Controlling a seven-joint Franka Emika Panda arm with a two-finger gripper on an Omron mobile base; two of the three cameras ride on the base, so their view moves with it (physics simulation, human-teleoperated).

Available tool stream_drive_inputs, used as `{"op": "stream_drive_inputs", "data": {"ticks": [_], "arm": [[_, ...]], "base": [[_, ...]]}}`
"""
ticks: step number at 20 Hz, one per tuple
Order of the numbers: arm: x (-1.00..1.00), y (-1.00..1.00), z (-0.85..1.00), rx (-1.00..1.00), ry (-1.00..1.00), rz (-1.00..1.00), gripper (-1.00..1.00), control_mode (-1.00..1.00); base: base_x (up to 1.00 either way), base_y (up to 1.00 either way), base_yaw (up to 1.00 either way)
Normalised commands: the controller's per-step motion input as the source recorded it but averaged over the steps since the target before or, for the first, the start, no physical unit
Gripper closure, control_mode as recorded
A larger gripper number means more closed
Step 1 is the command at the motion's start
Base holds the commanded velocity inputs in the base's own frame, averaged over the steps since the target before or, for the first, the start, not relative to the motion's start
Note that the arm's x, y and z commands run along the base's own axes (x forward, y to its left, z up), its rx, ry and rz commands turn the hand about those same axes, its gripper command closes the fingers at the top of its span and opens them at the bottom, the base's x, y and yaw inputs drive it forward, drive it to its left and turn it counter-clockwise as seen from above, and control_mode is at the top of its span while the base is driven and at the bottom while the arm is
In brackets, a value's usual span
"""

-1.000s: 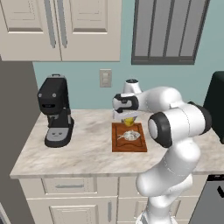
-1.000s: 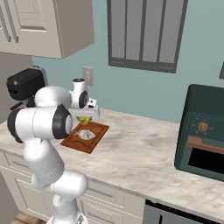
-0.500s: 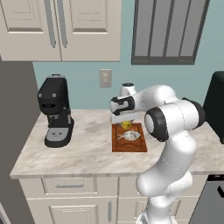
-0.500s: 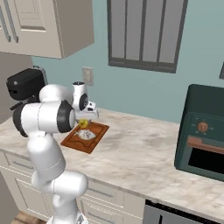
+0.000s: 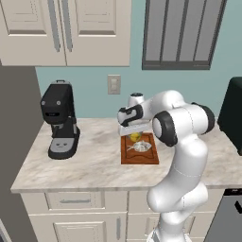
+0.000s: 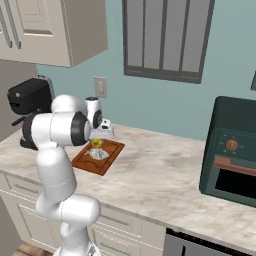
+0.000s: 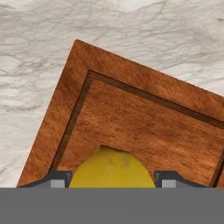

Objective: Retrieve a lemon from the fridge and place it on the cutting board with the fish.

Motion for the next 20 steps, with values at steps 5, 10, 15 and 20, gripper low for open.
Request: {"op": "stream_drive_inputs", "data": {"ticks": [5, 10, 15, 20], "arm": [[0.07, 0.00, -0.08, 0.00, 0.00, 0.02, 1.00, -1.00], [0.00, 0.00, 0.00, 0.00, 0.00, 0.02, 1.00, -1.00], [0.00, 0.00, 0.00, 0.00, 0.00, 0.02, -1.00, -1.00], [0.03, 0.00, 0.00, 0.00, 0.00, 0.03, -1.00, -1.00]], "base": [[0.00, 0.00, 0.00], [0.00, 0.00, 0.00], [0.00, 0.00, 0.00], [0.00, 0.00, 0.00]]}}
